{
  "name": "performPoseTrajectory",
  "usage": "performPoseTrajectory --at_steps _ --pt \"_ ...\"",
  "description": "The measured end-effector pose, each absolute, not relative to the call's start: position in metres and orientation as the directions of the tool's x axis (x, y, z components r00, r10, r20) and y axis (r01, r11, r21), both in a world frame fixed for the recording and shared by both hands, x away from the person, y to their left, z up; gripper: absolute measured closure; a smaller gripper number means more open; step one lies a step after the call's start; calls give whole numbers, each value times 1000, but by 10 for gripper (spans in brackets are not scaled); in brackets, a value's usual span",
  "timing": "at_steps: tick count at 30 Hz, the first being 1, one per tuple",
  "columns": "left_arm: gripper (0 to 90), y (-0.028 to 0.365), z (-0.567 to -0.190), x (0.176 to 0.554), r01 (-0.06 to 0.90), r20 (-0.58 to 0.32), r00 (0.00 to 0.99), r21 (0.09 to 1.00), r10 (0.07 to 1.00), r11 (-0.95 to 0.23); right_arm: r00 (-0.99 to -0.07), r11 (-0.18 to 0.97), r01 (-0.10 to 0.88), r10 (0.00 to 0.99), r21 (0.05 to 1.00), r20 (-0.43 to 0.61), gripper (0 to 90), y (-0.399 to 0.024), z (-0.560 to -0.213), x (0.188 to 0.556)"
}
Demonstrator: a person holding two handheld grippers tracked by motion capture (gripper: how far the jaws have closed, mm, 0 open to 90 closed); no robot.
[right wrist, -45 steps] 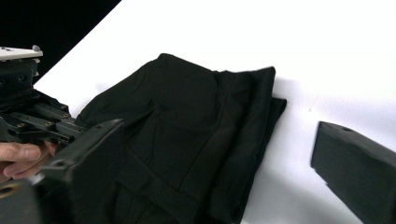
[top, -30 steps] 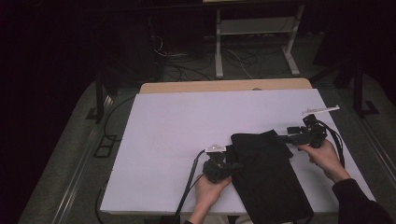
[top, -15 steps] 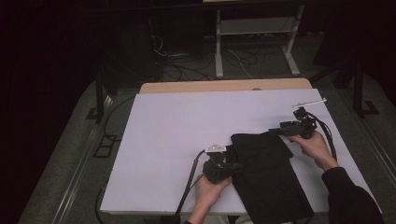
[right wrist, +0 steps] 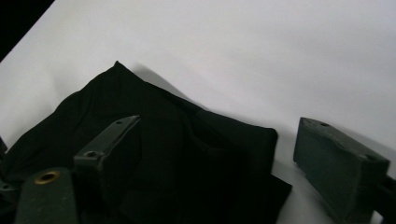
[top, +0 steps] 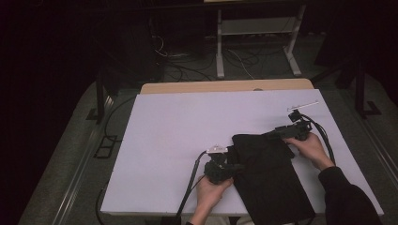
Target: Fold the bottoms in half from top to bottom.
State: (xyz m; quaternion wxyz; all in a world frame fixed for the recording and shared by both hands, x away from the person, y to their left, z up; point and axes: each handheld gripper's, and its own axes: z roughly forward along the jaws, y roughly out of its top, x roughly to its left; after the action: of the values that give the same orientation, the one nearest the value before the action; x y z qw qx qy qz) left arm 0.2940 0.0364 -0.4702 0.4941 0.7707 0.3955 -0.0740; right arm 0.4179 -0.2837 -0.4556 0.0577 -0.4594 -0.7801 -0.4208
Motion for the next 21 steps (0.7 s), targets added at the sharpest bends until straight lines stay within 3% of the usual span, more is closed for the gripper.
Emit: performPoseTrajectory --at_steps 11,13,14,21 --pt "870 36 -471 293 682 -503 677 703 537 -201 -619 289 746 635 600 463 317 -268 -456 417" --pt "870 36 -471 293 683 -503 677 702 537 -202 -622 287 740 634 608 459 446 -267 -453 415" --pt "870 37 -471 293 683 -504 676 702 537 -201 -622 287 740 634 608 459 446 -267 -453 415" --pt "871 36 -471 293 679 -501 678 707 538 -197 -633 303 740 614 601 471 669 -266 -452 413"
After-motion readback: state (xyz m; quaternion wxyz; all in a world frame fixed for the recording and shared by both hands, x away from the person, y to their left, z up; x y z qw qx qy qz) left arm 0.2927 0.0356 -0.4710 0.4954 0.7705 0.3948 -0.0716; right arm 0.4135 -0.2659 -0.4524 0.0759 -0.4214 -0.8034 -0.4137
